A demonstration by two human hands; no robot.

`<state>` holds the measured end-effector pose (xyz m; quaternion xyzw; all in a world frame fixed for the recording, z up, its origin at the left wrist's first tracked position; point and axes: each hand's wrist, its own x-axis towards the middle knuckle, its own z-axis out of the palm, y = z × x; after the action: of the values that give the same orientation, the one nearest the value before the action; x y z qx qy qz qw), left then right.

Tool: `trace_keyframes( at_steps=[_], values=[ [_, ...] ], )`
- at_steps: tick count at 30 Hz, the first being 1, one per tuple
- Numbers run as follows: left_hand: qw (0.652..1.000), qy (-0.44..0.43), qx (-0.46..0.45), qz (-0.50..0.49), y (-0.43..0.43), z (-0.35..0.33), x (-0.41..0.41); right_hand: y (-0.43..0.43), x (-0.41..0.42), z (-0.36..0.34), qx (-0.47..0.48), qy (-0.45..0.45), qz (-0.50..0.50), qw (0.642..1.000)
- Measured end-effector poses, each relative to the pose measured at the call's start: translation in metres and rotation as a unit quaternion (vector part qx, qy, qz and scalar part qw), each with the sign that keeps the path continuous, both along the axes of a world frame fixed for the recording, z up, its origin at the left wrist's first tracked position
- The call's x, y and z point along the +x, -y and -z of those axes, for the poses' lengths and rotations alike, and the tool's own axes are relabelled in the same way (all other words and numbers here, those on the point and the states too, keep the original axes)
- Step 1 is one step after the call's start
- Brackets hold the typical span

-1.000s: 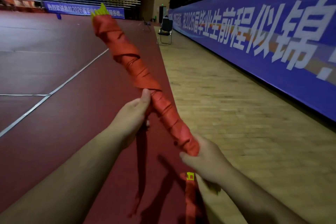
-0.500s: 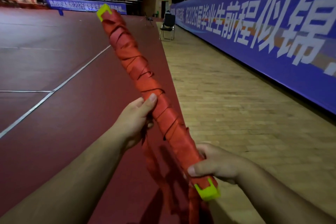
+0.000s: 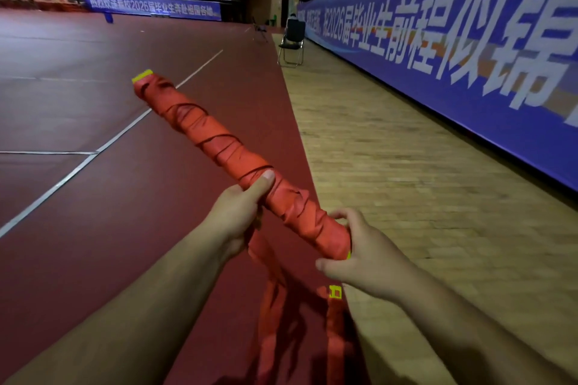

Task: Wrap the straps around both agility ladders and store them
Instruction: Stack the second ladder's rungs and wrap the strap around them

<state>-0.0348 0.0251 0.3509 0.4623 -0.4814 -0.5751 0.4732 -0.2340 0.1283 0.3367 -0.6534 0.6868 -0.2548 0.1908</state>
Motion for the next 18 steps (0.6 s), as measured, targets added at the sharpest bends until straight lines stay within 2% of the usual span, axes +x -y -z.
trace_keyframes(
  at_steps=[2,3,4,5,7,9,12,14,16,18],
  values=[
    [0.998,-0.02,-0.027,0.062,-0.001,0.001,0.006,0.004,-0.012,-0.002,0.143,0.167,-0.087,0.972],
    [0.996,-0.029,-0.036,0.083,-0.002,-0.001,0.006,0.004,-0.013,0.001,0.17,0.237,-0.107,0.95],
    [0.995,-0.025,-0.044,0.089,-0.003,-0.003,0.005,0.004,-0.011,0.004,0.154,0.254,-0.094,0.95],
    [0.995,-0.003,-0.051,0.083,-0.004,-0.005,0.004,0.004,-0.007,0.006,0.099,0.216,-0.059,0.969],
    [0.993,0.086,-0.049,0.062,-0.006,-0.006,0.002,0.007,0.002,0.011,-0.024,0.061,0.025,0.998],
    [0.987,0.134,-0.034,0.076,-0.013,-0.01,-0.006,0.006,0.012,0.007,-0.108,-0.109,0.109,0.982],
    [0.989,0.127,-0.009,0.071,-0.016,-0.016,-0.024,0.003,0.023,0.009,-0.163,-0.276,0.121,0.939],
    [0.996,0.066,0.047,0.04,-0.015,-0.011,-0.034,0.002,0.021,0.018,-0.201,-0.326,0.126,0.915],
    [0.995,0.011,0.096,0.002,-0.015,0.001,-0.039,0.003,0.017,0.023,-0.248,-0.332,0.121,0.902],
    [0.994,-0.018,0.104,-0.015,-0.015,0.013,-0.033,0.003,0.017,0.02,-0.221,-0.294,0.087,0.926]
  ],
)
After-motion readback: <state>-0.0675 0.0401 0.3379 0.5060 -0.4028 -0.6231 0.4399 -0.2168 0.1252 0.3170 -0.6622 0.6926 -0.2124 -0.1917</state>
